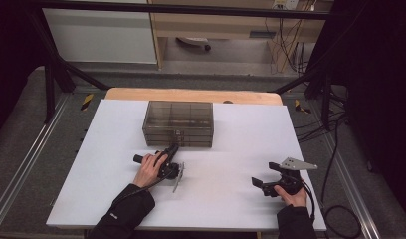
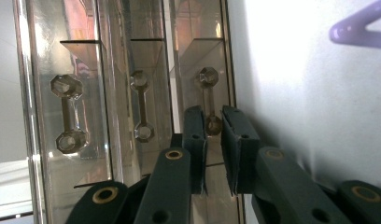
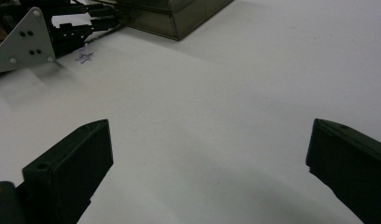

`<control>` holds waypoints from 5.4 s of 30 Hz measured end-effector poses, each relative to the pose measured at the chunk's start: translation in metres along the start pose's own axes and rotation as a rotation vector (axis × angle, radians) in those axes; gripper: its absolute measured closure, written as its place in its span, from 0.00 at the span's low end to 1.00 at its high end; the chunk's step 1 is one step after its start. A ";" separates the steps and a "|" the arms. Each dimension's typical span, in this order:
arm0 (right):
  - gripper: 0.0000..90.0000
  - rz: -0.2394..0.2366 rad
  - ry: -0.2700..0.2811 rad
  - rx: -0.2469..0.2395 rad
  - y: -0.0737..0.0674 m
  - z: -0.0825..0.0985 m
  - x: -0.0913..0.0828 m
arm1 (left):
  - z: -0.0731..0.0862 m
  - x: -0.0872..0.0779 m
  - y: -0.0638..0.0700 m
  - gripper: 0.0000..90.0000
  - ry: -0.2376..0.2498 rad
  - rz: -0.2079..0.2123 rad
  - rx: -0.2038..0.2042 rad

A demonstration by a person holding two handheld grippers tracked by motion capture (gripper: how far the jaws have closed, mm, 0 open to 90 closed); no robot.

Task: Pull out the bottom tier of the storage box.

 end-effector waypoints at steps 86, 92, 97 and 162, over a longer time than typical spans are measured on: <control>0.02 0.003 -0.001 0.003 0.000 0.000 0.000 | 0.003 -0.016 -0.017 0.78 0.027 0.076 -0.087; 0.01 0.002 0.003 -0.001 0.000 -0.001 0.000 | 0.002 -0.014 -0.021 0.72 0.034 0.087 -0.119; 0.01 0.002 0.004 -0.001 0.000 -0.001 -0.001 | 0.001 -0.014 -0.023 0.67 0.046 0.120 -0.144; 0.01 0.002 -0.002 -0.001 0.000 -0.001 -0.001 | -0.004 -0.024 -0.005 0.76 0.024 0.133 -0.153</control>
Point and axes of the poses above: each handheld gripper's, and its own axes: x roughly forward along the jaws, z roughly out of its underside, y roughly to its right, the point moved 7 cm from there along x, roughly forward along the jaws, and after that the axes turned 3 degrees about y, right-handed, at the moved point
